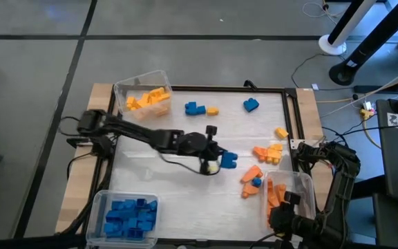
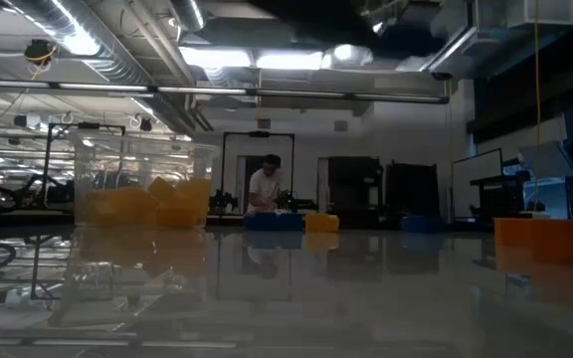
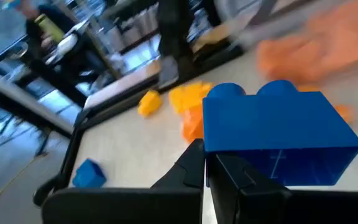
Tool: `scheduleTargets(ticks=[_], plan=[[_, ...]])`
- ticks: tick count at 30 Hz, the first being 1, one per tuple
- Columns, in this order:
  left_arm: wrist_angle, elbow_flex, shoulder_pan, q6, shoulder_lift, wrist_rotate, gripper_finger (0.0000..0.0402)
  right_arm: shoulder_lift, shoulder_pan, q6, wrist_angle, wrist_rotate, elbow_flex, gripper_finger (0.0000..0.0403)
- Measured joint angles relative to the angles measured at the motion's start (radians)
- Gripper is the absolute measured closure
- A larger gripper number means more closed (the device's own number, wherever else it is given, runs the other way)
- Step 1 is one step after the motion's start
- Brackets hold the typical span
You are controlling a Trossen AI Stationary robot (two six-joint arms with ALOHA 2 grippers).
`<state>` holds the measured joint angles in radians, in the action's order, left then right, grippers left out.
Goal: Sort blocks
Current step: Put the blue game piece into the bottom left transparent bin
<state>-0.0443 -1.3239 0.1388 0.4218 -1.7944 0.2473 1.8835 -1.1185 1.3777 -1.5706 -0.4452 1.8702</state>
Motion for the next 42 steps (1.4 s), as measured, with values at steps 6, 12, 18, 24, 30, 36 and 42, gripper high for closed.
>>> scheduleTargets(ticks=[6,12,18,24,30,36,42], plan=[[0.326,0.000,0.112,-0.069,0.253,-0.027,0.0401,0.000,0.000,0.000,-0.001,-0.019,0.000,0.0207],[0.658,0.000,0.272,-0.304,0.462,-0.087,0.0401,0.000,0.000,-0.027,0.000,-0.019,0.000,0.0207],[0.879,-0.001,0.456,-0.588,0.572,-0.144,0.0398,0.000,0.002,-0.055,0.000,-0.045,0.000,0.0207],[0.985,-0.001,0.620,-0.865,0.590,-0.244,0.0399,0.000,0.023,-0.056,0.002,-0.086,0.000,0.0207],[1.036,0.048,0.723,-1.055,0.586,-0.256,0.0386,0.000,0.075,-0.056,0.007,-0.079,0.000,0.0207],[1.058,0.134,0.739,-1.179,0.585,-0.256,0.0365,0.000,0.147,-0.056,0.008,-0.050,0.000,0.0207],[1.054,0.165,0.738,-1.145,0.584,-0.255,0.0316,0.000,0.223,-0.183,0.009,-0.059,0.000,0.0207]])
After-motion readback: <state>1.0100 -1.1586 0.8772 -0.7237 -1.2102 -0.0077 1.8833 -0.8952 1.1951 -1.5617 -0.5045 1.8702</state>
